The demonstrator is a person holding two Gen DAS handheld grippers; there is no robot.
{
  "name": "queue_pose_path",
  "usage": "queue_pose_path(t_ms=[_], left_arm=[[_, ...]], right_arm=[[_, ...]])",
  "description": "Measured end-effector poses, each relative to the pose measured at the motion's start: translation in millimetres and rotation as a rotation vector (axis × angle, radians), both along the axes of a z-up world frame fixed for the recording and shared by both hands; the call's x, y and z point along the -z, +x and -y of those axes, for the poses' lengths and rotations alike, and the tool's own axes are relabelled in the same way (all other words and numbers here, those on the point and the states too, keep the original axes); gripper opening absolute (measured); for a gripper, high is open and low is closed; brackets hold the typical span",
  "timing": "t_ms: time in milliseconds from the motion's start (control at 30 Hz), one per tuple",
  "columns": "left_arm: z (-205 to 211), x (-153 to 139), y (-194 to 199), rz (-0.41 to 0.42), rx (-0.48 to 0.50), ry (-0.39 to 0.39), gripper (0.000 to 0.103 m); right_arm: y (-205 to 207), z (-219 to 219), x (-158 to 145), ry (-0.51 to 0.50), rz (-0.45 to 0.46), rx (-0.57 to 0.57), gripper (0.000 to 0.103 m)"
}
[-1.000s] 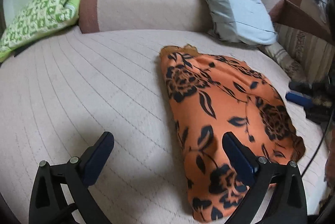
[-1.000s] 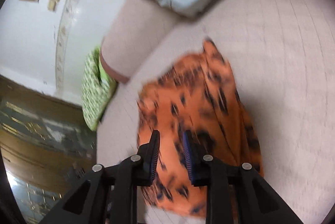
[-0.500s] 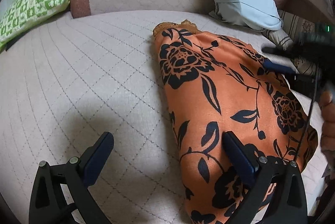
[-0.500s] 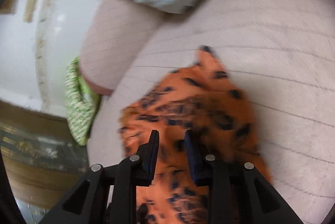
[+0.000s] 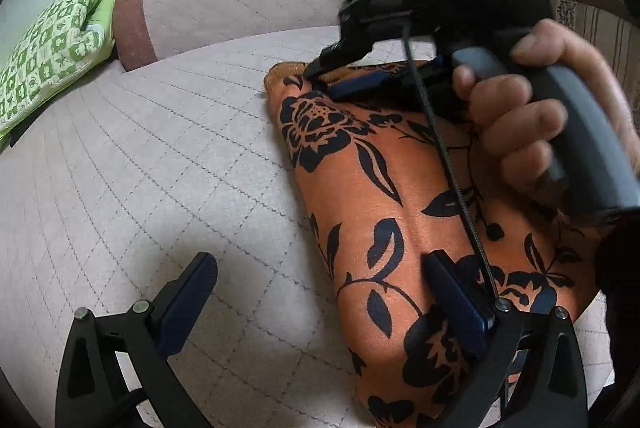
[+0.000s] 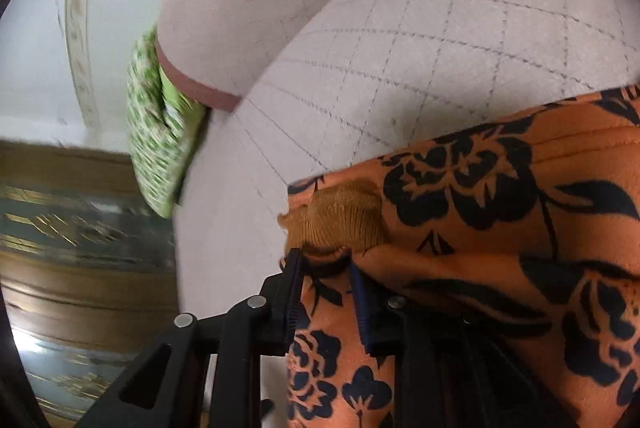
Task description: Fold small clothes
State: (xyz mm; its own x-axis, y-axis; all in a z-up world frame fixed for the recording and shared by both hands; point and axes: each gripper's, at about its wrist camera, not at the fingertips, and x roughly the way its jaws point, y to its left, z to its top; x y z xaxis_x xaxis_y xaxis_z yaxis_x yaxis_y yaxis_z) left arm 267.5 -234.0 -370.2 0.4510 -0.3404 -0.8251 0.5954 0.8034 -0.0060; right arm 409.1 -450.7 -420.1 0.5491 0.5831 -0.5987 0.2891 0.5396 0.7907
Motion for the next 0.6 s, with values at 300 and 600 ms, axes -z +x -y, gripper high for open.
queue_pose_path(t_ms=[300,600], left_arm=[[5.1,-16.1,-17.9,0.106,0.006,0.064,0.103],[-23.5,-53.9,-15.1,0.197,-0.104,-0.027,0.103]], right_arm=[[-96.6,1.5,-70.8,-0.174,0.139,0.025,0.028],[-189.4,1.6,-111.0,-0.298,0.156,0.119,0.028]])
